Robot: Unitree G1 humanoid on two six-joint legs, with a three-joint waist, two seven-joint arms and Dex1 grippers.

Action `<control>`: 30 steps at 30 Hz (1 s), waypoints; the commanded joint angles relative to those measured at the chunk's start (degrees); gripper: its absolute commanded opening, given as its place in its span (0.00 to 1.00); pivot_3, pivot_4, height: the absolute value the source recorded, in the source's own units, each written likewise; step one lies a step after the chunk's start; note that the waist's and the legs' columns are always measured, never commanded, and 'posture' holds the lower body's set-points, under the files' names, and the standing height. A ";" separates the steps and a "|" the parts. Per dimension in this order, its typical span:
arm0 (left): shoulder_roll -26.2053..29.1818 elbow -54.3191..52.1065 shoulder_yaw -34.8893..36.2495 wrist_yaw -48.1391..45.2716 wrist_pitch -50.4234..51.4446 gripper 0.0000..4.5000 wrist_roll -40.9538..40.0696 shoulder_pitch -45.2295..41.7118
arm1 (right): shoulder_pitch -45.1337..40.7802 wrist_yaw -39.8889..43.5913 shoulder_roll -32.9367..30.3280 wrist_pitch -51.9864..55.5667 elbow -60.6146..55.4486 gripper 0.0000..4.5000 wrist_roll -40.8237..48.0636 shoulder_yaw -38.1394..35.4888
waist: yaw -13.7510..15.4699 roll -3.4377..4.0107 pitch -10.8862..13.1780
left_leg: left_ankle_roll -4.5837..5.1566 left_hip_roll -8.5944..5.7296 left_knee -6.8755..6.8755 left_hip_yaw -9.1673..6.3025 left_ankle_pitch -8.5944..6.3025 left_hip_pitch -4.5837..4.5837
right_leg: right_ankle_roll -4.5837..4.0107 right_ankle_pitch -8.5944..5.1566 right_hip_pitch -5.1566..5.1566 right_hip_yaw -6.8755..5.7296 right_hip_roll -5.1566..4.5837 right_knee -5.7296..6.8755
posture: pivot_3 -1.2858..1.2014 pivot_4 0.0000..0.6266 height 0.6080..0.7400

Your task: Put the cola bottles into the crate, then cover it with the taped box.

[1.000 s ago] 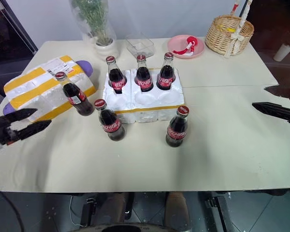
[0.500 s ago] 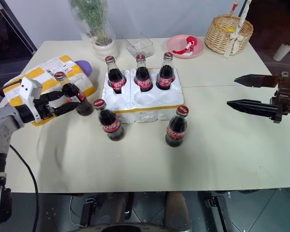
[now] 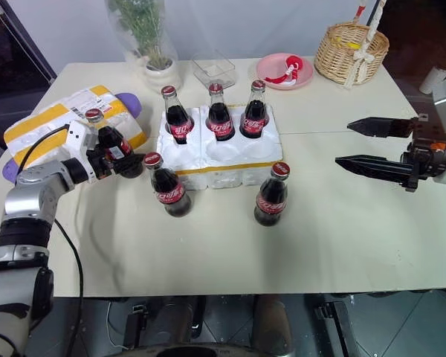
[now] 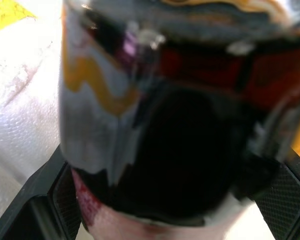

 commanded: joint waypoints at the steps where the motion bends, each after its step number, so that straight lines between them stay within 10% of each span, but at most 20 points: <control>1: 1.04 -1.35 1.19 -2.52 -0.82 0.81 -1.19 -1.07 | -1.48 -0.36 -0.33 -0.11 -1.45 1.00 1.43 -0.57 | 0.06 0.00 0.00 | 0.00 0.00 0.01 0.00 0.00 0.00 | 0.00 0.00 0.00 0.00 0.00 0.00 | 0.52 0.24 0.98; 3: 1.57 -2.09 1.25 -3.61 0.12 0.64 -1.57 -1.04 | -1.49 -0.72 -0.20 -0.10 -1.60 1.00 1.50 -0.41 | 0.11 -0.04 0.02 | 0.00 -0.02 0.01 0.00 0.00 -0.01 | 0.00 0.00 0.00 0.00 -0.01 0.00 | 0.52 0.24 0.98; 16: 7.07 -9.28 -1.46 -23.36 23.48 0.64 -12.76 -18.70 | 2.94 -5.29 2.09 1.57 -7.04 1.00 2.83 -3.05 | 0.26 -0.71 0.41 | -0.03 -0.08 0.15 -0.16 0.02 -0.16 | 0.02 -0.02 -0.08 -0.06 -0.01 0.21 | 0.52 0.24 0.98; 30: -4.75 6.80 -7.82 -27.77 14.59 0.64 -6.53 -33.60 | 11.44 -9.32 3.83 2.79 -11.91 1.00 5.04 -10.79 | 0.08 -0.72 0.44 | -0.02 -0.09 0.10 -0.15 0.03 -0.12 | 0.10 -0.09 -0.11 -0.03 -0.02 0.29 | 0.52 0.24 0.98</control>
